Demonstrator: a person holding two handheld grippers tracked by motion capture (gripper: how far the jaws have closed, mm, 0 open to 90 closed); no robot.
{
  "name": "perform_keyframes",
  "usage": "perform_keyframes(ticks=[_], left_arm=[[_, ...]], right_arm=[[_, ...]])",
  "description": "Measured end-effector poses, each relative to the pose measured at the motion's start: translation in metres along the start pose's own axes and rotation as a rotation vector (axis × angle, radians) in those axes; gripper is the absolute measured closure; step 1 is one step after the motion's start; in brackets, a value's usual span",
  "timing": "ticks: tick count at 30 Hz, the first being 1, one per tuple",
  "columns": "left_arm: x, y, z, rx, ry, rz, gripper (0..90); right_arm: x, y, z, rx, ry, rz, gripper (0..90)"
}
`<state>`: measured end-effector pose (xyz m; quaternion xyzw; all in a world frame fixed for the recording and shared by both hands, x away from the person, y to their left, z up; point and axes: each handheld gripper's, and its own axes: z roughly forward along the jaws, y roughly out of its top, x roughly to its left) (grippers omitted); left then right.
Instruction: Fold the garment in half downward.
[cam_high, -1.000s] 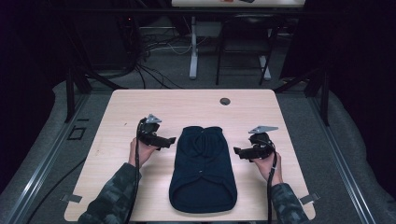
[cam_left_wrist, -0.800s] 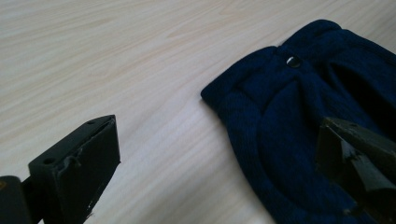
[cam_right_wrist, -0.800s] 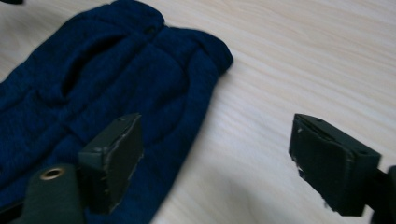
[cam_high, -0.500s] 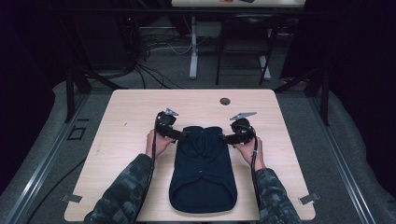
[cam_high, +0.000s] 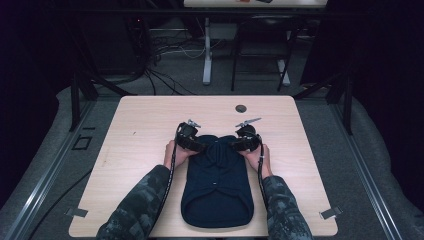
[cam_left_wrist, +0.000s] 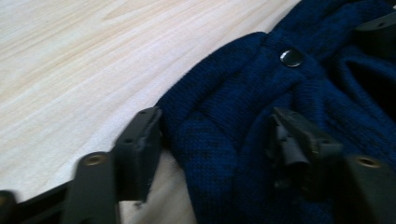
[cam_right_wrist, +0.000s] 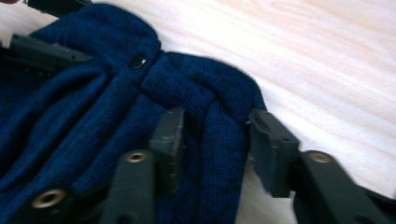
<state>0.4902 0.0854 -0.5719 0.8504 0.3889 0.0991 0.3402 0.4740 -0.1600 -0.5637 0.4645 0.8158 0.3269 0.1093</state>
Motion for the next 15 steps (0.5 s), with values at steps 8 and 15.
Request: perform_keyframes(ticks=[8, 15], left_arm=[[-0.004, -0.001, -0.003, -0.006, -0.066, 0.011, 66.1], [-0.012, 0.006, -0.025, -0.085, -0.068, 0.049, 67.6]], right_arm=[[0.003, -0.004, -0.005, -0.025, 0.014, 0.004, 77.3], [0.008, -0.003, -0.033, -0.125, 0.017, -0.030, 78.3]])
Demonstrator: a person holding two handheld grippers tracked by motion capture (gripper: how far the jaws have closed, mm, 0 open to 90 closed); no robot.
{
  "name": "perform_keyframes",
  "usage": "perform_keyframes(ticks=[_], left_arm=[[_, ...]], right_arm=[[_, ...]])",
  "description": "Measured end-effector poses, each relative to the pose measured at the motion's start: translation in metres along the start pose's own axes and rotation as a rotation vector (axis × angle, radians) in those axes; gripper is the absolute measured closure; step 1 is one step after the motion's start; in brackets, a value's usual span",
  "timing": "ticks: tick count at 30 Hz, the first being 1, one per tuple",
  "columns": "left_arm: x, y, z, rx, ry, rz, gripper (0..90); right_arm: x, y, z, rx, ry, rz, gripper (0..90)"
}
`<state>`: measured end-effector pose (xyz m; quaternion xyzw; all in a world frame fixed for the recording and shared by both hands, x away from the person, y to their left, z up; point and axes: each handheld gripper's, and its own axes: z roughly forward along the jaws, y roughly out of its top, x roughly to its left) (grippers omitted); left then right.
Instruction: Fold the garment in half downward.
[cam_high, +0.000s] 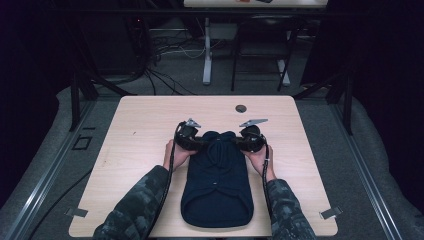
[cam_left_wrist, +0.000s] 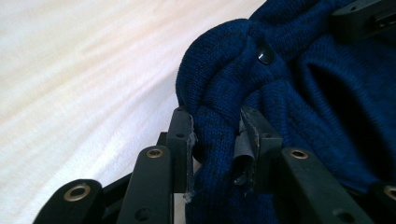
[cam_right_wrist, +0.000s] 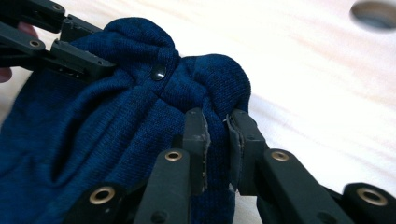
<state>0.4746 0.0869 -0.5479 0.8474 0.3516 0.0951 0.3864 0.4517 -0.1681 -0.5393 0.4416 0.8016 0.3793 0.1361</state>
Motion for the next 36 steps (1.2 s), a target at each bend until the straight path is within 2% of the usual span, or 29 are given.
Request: perform_keyframes(ticks=[3, 8, 11, 13, 16, 17, 21, 24, 29, 32, 36], left_arm=[[-0.003, 0.005, -0.012, -0.018, -0.016, 0.020, 67.0], [-0.007, 0.010, -0.025, 0.001, -0.037, 0.055, 66.3], [-0.010, 0.014, -0.034, -0.010, -0.048, 0.068, 66.6], [-0.011, 0.015, -0.038, -0.027, -0.062, 0.069, 66.7], [-0.012, 0.017, -0.043, -0.027, -0.092, 0.073, 65.7], [-0.012, 0.018, -0.044, -0.019, -0.106, 0.080, 65.4], [-0.017, 0.021, -0.048, 0.005, -0.118, 0.103, 65.5], [-0.020, 0.023, -0.051, 0.002, -0.119, 0.115, 67.4], [-0.026, 0.025, -0.058, -0.048, -0.125, 0.156, 70.7], [-0.029, 0.026, -0.061, -0.074, -0.115, 0.184, 71.0], [-0.032, 0.029, -0.064, -0.078, -0.114, 0.210, 70.8]], right_arm=[[0.003, 0.002, -0.013, -0.042, 0.004, -0.026, 78.3], [0.009, 0.004, -0.027, -0.070, 0.012, -0.061, 78.2], [0.013, 0.005, -0.037, -0.096, 0.021, -0.087, 78.1], [0.014, 0.006, -0.042, -0.097, 0.024, -0.095, 77.9], [0.014, 0.006, -0.048, -0.101, 0.032, -0.111, 77.9], [0.014, 0.006, -0.049, -0.105, 0.035, -0.110, 77.8], [0.016, 0.006, -0.057, -0.105, 0.041, -0.127, 77.8], [0.017, 0.006, -0.059, -0.110, 0.048, -0.133, 77.4], [0.016, 0.001, -0.063, -0.105, 0.061, -0.118, 74.9], [0.011, -0.001, -0.064, -0.108, 0.071, -0.098, 75.3], [0.010, -0.001, -0.069, -0.119, 0.062, -0.108, 76.9]])
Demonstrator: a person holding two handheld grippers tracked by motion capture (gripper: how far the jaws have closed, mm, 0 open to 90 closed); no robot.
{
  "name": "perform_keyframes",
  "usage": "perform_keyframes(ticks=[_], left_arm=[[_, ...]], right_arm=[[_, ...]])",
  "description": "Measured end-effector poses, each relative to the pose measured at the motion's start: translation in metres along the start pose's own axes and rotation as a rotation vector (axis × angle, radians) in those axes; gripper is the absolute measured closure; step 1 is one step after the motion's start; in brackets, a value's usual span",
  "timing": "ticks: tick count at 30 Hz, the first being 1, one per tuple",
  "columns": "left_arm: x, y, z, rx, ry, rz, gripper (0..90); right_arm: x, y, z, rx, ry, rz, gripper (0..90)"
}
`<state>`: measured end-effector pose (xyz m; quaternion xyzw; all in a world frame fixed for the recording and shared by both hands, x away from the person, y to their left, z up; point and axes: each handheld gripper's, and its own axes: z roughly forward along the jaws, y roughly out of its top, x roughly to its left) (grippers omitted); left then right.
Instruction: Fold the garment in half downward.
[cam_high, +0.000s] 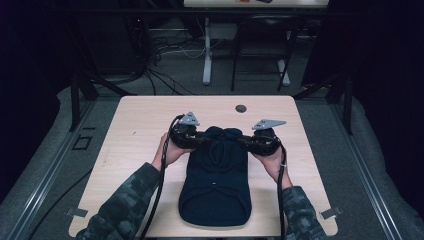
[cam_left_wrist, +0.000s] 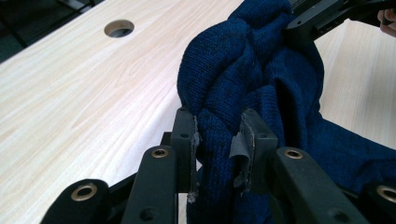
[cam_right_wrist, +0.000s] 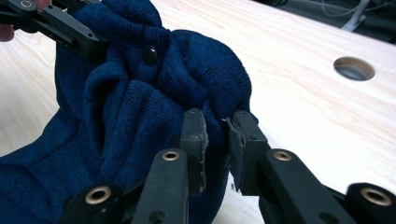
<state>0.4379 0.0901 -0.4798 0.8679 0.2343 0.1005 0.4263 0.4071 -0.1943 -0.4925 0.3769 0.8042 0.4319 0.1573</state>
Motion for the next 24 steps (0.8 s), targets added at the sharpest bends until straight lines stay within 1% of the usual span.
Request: perform_keyframes(ticks=[1, 2, 3, 4, 5, 6, 8, 9, 10, 13, 14, 15, 16, 17, 18, 19, 20, 21, 22, 23, 24], left_arm=[[0.000, 0.000, 0.000, 0.006, -0.003, 0.006, 70.6], [-0.001, 0.000, 0.000, 0.015, -0.016, 0.007, 70.4], [-0.001, 0.000, 0.000, 0.015, -0.016, 0.007, 70.0], [-0.001, 0.001, 0.001, 0.044, -0.036, 0.012, 70.0], [-0.004, 0.001, 0.003, 0.074, -0.043, 0.026, 68.8], [-0.004, 0.000, 0.004, 0.081, -0.050, 0.029, 68.7], [-0.005, 0.001, 0.002, 0.081, -0.041, 0.037, 69.3], [-0.005, 0.001, 0.001, 0.072, -0.037, 0.041, 70.1], [-0.005, 0.001, 0.000, 0.057, -0.031, 0.033, 70.7], [-0.007, 0.002, -0.004, 0.023, -0.031, 0.047, 71.8], [-0.008, 0.002, -0.005, 0.014, -0.031, 0.056, 71.9], [-0.008, 0.002, -0.005, 0.014, -0.031, 0.056, 72.1], [-0.012, 0.003, -0.006, 0.000, -0.030, 0.082, 72.3], [-0.014, 0.004, -0.007, -0.001, -0.030, 0.096, 72.3], [-0.016, 0.005, -0.007, -0.006, -0.028, 0.110, 72.3], [-0.018, 0.007, -0.008, -0.010, -0.031, 0.125, 72.3], [-0.020, 0.008, -0.008, -0.014, -0.032, 0.142, 72.3], [-0.020, 0.008, -0.008, -0.014, -0.032, 0.142, 72.4], [-0.024, 0.010, -0.008, -0.025, -0.031, 0.169, 72.4], [-0.024, 0.010, -0.008, -0.025, -0.031, 0.169, 72.4], [-0.027, 0.012, -0.008, -0.027, -0.027, 0.190, 72.3]], right_arm=[[0.001, 0.001, -0.002, -0.001, -0.007, -0.008, 77.1], [0.002, 0.002, -0.003, -0.002, -0.012, -0.018, 77.3], [0.004, 0.002, -0.004, -0.010, -0.018, -0.024, 77.5], [0.004, 0.002, -0.004, -0.010, -0.018, -0.024, 77.5], [0.008, 0.004, -0.007, -0.021, -0.028, -0.050, 77.9], [0.010, 0.004, -0.007, -0.023, -0.031, -0.060, 77.9], [0.014, 0.005, -0.008, -0.028, -0.038, -0.077, 77.9], [0.015, 0.005, -0.008, -0.027, -0.040, -0.086, 77.8], [0.015, 0.005, -0.008, -0.026, -0.038, -0.085, 77.6], [0.011, 0.003, -0.010, -0.029, -0.026, -0.068, 75.6], [0.009, 0.002, -0.011, -0.030, -0.021, -0.062, 73.6], [0.009, 0.002, -0.011, -0.030, -0.021, -0.062, 73.6], [0.003, -0.001, -0.011, -0.026, 0.008, -0.033, 66.5], [0.001, -0.002, -0.011, -0.027, 0.010, -0.025, 63.1], [-0.002, -0.003, -0.010, -0.029, 0.010, -0.014, 56.0], [-0.006, -0.004, -0.010, -0.026, 0.029, 0.006, 51.5], [-0.010, -0.004, -0.008, -0.023, 0.058, 0.025, 45.3], [-0.013, -0.005, -0.006, -0.016, 0.061, 0.041, 39.4], [-0.017, -0.005, -0.003, -0.007, 0.077, 0.055, 35.1], [-0.017, -0.005, -0.003, -0.007, 0.077, 0.055, 35.1], [-0.026, -0.007, 0.002, -0.009, 0.149, 0.087, 34.4]])
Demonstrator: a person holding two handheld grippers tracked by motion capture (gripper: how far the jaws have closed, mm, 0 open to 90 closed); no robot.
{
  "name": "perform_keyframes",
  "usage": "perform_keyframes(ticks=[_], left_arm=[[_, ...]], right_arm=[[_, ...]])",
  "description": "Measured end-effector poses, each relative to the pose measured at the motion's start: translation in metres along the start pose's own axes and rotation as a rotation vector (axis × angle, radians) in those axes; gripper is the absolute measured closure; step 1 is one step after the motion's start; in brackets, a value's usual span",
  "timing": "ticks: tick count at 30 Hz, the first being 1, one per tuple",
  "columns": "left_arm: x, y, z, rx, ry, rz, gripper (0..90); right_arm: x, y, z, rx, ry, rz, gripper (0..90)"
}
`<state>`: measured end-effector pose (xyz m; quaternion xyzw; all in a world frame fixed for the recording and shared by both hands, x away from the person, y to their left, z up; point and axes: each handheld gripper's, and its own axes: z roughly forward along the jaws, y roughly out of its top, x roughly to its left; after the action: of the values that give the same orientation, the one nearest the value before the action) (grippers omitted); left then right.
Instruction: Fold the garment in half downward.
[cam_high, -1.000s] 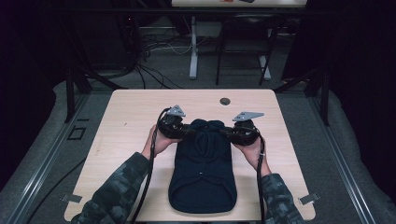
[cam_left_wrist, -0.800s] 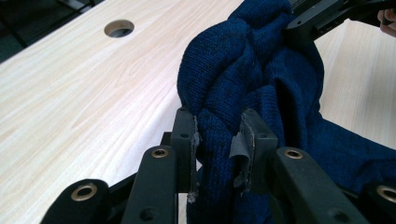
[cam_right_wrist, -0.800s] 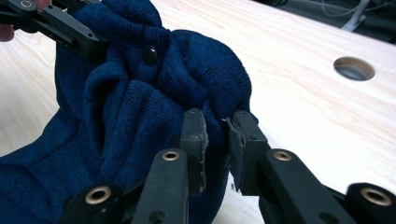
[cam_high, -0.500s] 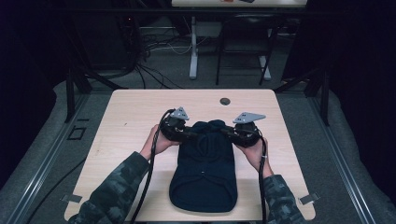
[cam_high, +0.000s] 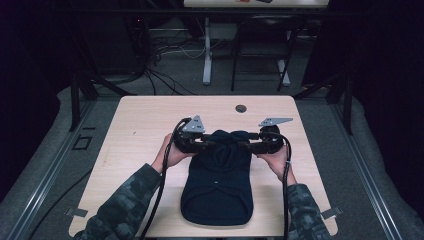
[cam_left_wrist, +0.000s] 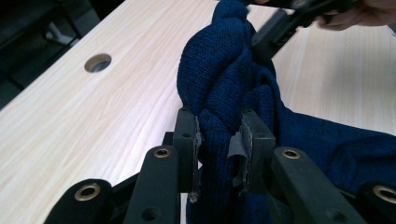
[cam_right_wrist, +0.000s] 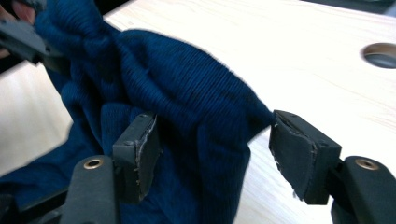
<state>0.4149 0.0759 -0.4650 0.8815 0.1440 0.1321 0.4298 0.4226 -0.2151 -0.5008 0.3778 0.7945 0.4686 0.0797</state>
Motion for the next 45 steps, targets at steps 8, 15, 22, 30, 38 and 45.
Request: perform_keyframes(ticks=[8, 15, 22, 30, 38, 45], left_arm=[[0.009, -0.006, 0.000, 0.022, -0.020, -0.060, 69.8], [0.019, -0.019, 0.010, 0.045, -0.054, -0.183, 45.9], [0.020, -0.015, 0.006, 0.017, 0.010, -0.147, 67.0], [0.011, -0.009, -0.003, -0.054, 0.061, -0.042, 69.6], [0.006, -0.008, -0.003, -0.038, 0.063, -0.009, 64.5], [0.016, -0.016, 0.004, 0.003, 0.009, -0.125, 39.9]], right_arm=[[0.013, 0.008, 0.003, 0.000, -0.039, -0.085, 73.8], [0.039, 0.017, -0.004, -0.025, -0.095, -0.233, 75.9], [0.049, 0.022, -0.005, -0.043, -0.125, -0.303, 74.8], [0.032, 0.022, -0.012, -0.066, -0.030, -0.151, 34.7], [0.032, 0.021, -0.006, -0.030, -0.053, -0.176, 69.9], [0.042, 0.018, 0.000, -0.051, -0.075, -0.257, 74.4]])
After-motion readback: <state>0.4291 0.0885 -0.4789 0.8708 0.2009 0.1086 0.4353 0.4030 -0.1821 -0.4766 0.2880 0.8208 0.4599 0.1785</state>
